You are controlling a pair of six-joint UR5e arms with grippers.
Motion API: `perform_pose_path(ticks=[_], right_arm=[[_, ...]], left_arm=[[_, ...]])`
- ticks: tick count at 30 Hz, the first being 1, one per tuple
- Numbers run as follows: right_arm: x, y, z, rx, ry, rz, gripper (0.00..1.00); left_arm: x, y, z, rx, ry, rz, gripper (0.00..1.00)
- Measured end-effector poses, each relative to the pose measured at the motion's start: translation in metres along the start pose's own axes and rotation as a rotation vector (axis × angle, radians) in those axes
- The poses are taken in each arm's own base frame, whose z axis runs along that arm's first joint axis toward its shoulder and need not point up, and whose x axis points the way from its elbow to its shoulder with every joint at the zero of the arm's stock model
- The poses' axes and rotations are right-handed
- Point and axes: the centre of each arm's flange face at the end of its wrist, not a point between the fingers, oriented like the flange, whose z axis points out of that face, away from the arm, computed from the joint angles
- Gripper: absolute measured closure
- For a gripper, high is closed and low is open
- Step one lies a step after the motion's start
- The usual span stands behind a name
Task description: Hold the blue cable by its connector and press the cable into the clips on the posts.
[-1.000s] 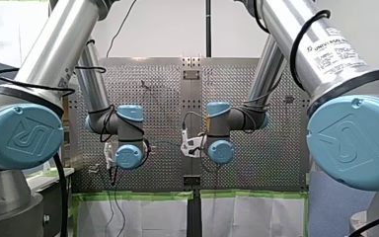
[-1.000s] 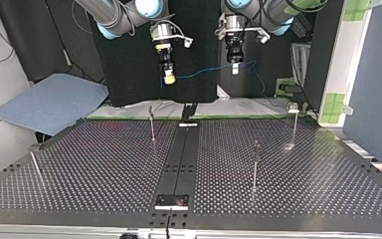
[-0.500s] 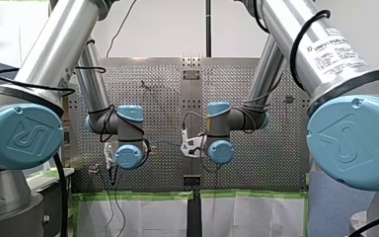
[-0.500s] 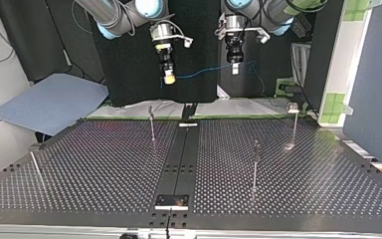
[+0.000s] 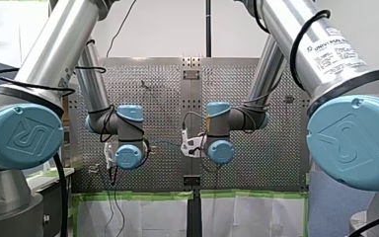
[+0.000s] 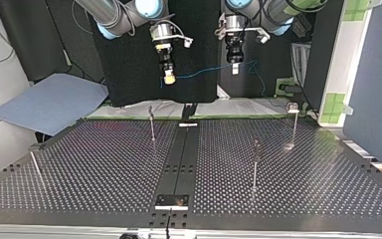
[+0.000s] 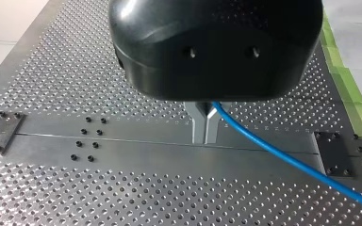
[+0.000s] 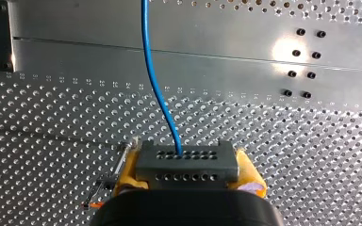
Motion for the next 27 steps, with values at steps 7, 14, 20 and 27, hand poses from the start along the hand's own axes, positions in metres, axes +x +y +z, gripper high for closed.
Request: perform_pose_path(ticks=[7,14,20,27], right_arm=[[0.0,0.0,0.0,0.0,0.0,0.0,1.0],[0.0,0.0,0.0,0.0,0.0,0.0,1.0],[0.0,0.0,0.0,0.0,0.0,0.0,1.0],[0.0,0.0,0.0,0.0,0.0,0.0,1.0]], left_arm=[[0.007,0.006,-0.002,-0.021,0.026,0.025,1.0],[0.031,0.013,-0.008,-0.04,0.088,0.071,1.0],[0.043,0.017,-0.011,-0.043,0.116,0.09,1.0],[0.044,0.017,-0.012,-0.043,0.119,0.092,1.0]])
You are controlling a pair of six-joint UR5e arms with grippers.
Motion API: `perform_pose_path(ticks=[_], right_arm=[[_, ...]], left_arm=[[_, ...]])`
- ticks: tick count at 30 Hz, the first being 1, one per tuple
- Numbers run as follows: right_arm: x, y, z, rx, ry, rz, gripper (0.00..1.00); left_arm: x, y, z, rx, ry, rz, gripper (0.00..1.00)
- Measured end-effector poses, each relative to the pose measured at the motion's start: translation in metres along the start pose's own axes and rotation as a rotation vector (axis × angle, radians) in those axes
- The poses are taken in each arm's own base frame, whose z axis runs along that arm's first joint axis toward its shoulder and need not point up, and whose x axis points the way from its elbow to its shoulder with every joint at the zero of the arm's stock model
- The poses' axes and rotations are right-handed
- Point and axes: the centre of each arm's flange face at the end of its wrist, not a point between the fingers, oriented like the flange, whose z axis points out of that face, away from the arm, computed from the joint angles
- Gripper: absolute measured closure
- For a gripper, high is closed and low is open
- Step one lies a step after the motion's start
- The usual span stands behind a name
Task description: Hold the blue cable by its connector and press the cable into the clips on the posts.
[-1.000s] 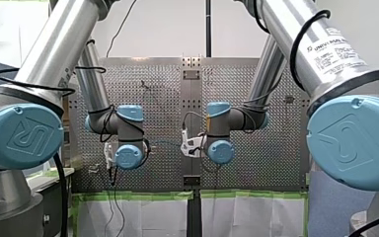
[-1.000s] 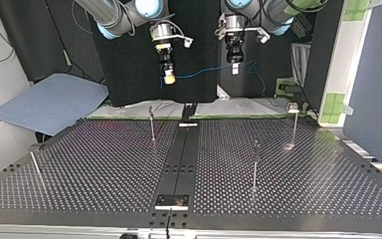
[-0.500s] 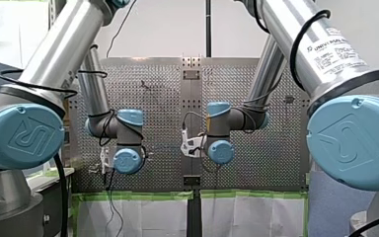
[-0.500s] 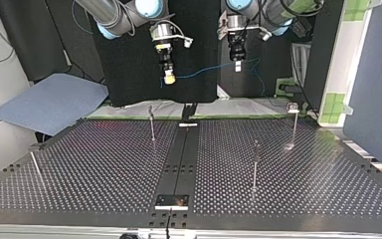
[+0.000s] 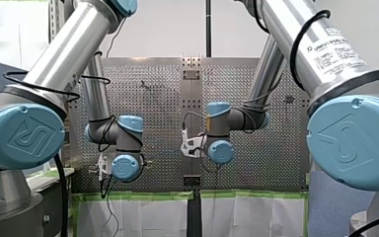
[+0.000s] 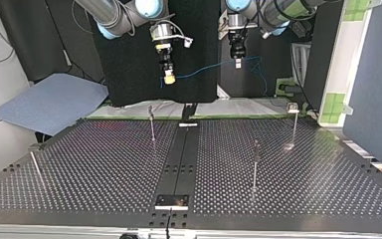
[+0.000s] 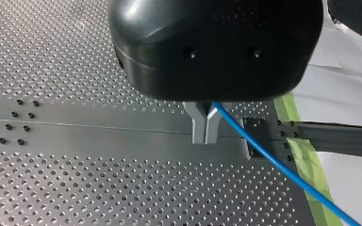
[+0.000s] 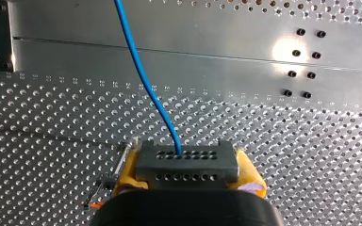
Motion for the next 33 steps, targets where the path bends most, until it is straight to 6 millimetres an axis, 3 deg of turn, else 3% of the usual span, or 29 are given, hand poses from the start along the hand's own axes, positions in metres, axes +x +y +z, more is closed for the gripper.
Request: perform_pose_path(ticks=[6,12,17,29,33], right_arm=[[-0.006,-0.002,0.002,-0.002,-0.017,-0.012,1.0],[-0.034,-0.004,-0.004,0.005,-0.107,-0.04,1.0],[-0.044,-0.003,-0.01,0.01,-0.163,-0.055,1.0],[-0.048,-0.002,-0.016,0.015,-0.215,-0.07,1.0],[-0.036,-0.002,-0.011,-0.006,-0.208,-0.064,1.0]], left_arm=[[0.0,0.0,0.0,0.0,0.0,0.0,1.0],[0.0,0.0,0.0,0.0,0.0,0.0,1.0],[0.0,0.0,0.0,0.0,0.0,0.0,1.0],[-0.001,0.0,-0.001,0.0,0.0,0.003,1.0],[-0.007,-0.004,-0.008,0.0,-0.001,0.022,1.0]])
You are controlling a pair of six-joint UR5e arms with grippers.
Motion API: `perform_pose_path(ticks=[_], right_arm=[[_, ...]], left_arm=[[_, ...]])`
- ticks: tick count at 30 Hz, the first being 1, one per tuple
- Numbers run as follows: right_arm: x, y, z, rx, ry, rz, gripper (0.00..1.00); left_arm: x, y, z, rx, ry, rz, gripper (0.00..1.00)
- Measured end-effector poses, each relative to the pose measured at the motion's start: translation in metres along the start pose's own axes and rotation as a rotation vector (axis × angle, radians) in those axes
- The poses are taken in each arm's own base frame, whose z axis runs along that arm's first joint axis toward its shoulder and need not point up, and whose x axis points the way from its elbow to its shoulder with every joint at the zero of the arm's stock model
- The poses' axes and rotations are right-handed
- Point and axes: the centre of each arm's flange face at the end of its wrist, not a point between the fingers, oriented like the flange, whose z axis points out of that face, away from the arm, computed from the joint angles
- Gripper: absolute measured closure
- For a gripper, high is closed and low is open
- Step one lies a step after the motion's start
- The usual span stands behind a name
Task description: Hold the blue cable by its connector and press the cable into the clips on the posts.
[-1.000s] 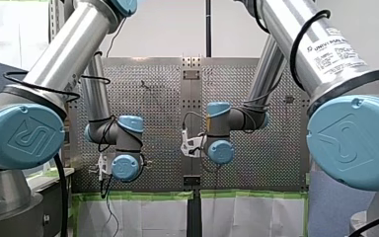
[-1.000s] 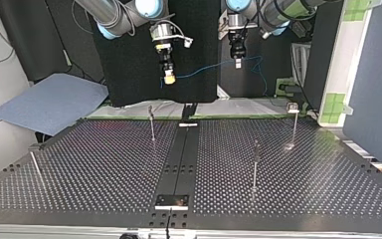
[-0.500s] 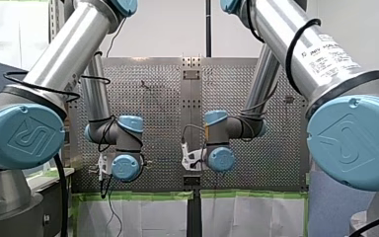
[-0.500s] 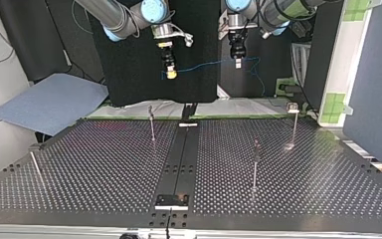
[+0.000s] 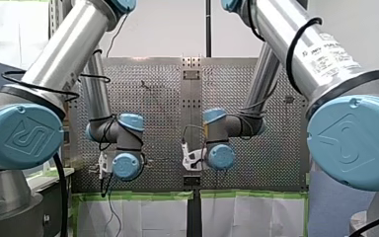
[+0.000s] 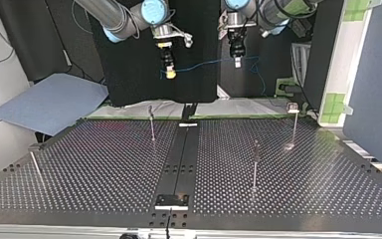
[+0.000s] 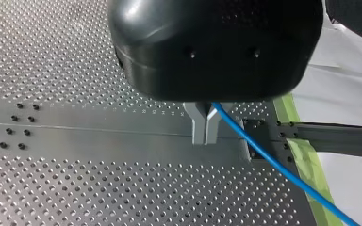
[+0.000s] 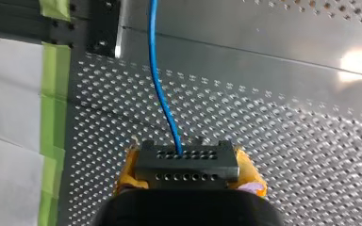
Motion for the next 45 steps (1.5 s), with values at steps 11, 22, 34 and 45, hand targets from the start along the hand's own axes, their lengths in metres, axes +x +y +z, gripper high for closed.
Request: perform_pose_path(ticks=[11,22,34,45], right_arm=[[0.058,0.003,0.002,-0.012,0.05,0.089,1.0],[0.134,0.005,0.012,0.056,0.16,0.168,1.0],[0.159,0.005,0.024,0.084,0.201,0.189,1.0],[0.186,-0.003,0.042,0.118,0.226,0.192,1.0]], left_arm=[[-0.027,-0.008,-0.021,0.016,-0.003,-0.013,1.0],[-0.058,0.003,-0.011,-0.043,-0.013,-0.017,1.0],[-0.124,-0.004,0.022,-0.06,-0.086,-0.087,1.0],[-0.185,0.001,0.04,-0.055,-0.144,-0.14,1.0]])
